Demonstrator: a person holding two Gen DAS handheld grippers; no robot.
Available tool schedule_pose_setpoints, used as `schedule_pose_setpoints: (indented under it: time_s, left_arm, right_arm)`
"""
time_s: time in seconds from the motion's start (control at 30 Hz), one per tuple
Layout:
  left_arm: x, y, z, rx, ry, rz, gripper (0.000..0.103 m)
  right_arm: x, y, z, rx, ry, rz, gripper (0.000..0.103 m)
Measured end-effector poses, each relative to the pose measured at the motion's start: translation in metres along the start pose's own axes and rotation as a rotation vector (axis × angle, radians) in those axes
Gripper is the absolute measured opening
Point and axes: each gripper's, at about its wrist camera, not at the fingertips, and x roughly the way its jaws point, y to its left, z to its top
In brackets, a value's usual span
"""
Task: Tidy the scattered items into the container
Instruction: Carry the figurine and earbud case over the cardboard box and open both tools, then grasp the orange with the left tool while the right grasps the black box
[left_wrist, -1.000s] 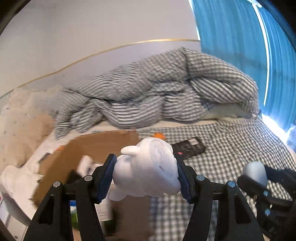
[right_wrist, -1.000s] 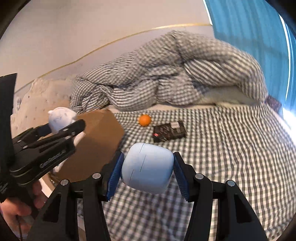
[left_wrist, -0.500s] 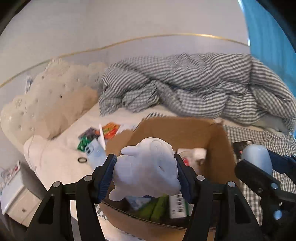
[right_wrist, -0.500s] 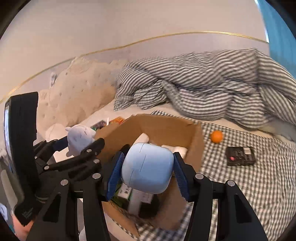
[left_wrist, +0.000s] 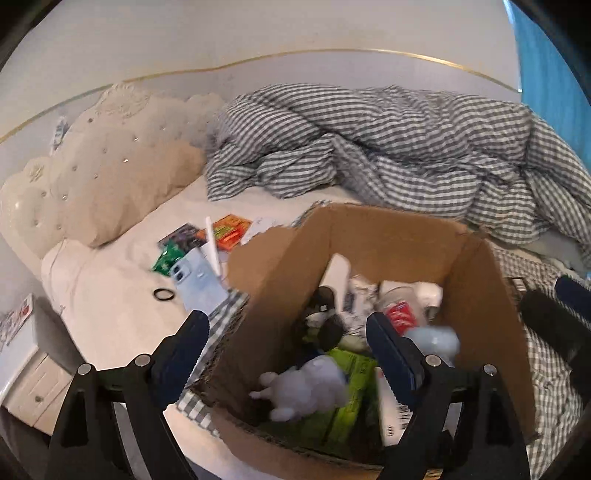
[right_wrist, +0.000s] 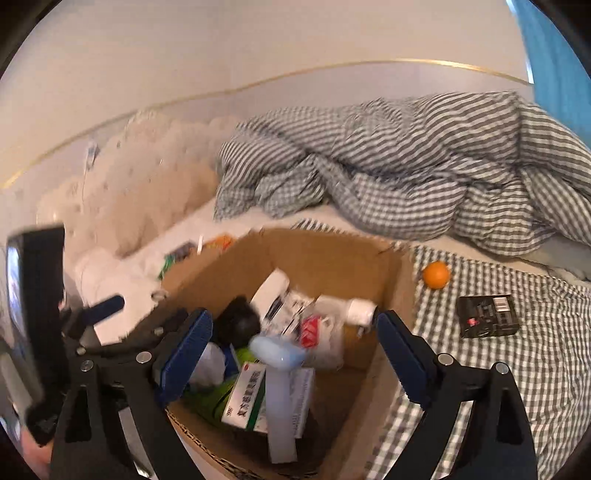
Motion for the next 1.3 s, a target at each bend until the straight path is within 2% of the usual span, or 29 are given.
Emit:
schedule_pose_setpoints:
  time_s: [0.1, 0.2, 0.27, 0.33, 0.4, 0.57, 0.67, 0.73, 0.8, 0.93, 1.03, 1.1, 1.2, 1.23, 1.3]
  left_arm:
    - [-0.009, -0.012, 0.005, 0.013, -0.023, -0.029, 0.091]
    - [-0.015, -0.029, 0.011, 0.023, -0.032, -0.088, 0.092]
    - [-0.018, -0.046, 0.017, 0.04, -0.037, -0.133, 0.092]
    - [-0.02, -0.069, 0.026, 0.076, -0.05, -0.175, 0.093]
    - [-0.02, -0.094, 0.035, 0.108, -0.051, -0.251, 0.094]
    - [-0.002, -0.16, 0.061, 0.143, -0.031, -0.328, 0.099]
    - [0.026, -0.197, 0.078, 0.135, 0.042, -0.32, 0.099]
    - [0.045, -0.217, 0.084, 0.139, 0.109, -0.286, 0.099]
    - [0.062, -0.236, 0.091, 0.17, 0.159, -0.283, 0.099]
    - [0.082, -0.269, 0.1, 0.274, 0.117, -0.197, 0.099]
    - [0.103, -0.295, 0.102, 0.361, 0.124, -0.163, 0.099]
    - [0.118, -0.306, 0.098, 0.397, 0.159, -0.152, 0.099]
    - [0.14, -0.327, 0.088, 0.445, 0.191, -0.106, 0.099]
    - [0.145, -0.331, 0.085, 0.451, 0.189, -0.095, 0.099]
    - [0.154, -0.342, 0.081, 0.462, 0.189, -0.092, 0.099]
  right_arm:
    - [-0.016, -0.025, 0.006, 0.043, -0.041, -0.041, 0.092]
    - [-0.031, -0.061, 0.005, 0.093, -0.056, -0.095, 0.092]
    - [-0.038, -0.096, 0.0, 0.141, -0.054, -0.148, 0.093]
    - [-0.04, -0.125, -0.007, 0.18, -0.035, -0.187, 0.093]
    - [-0.038, -0.158, -0.018, 0.225, -0.011, -0.223, 0.093]
    - [-0.031, -0.222, -0.042, 0.31, 0.058, -0.261, 0.093]
    - [-0.018, -0.241, -0.046, 0.276, 0.104, -0.272, 0.093]
    - [-0.005, -0.247, -0.042, 0.213, 0.141, -0.28, 0.093]
    - [0.009, -0.251, -0.038, 0.134, 0.179, -0.282, 0.093]
    - [0.057, -0.254, -0.031, -0.038, 0.242, -0.282, 0.094]
    - [0.09, -0.265, -0.033, -0.053, 0.266, -0.217, 0.094]
    - [0.105, -0.282, -0.036, 0.012, 0.285, -0.189, 0.094]
    - [0.11, -0.325, -0.046, 0.257, 0.279, -0.078, 0.094]
    - [0.112, -0.341, -0.052, 0.356, 0.28, -0.016, 0.094]
    - [0.115, -0.357, -0.061, 0.471, 0.276, 0.079, 0.094]
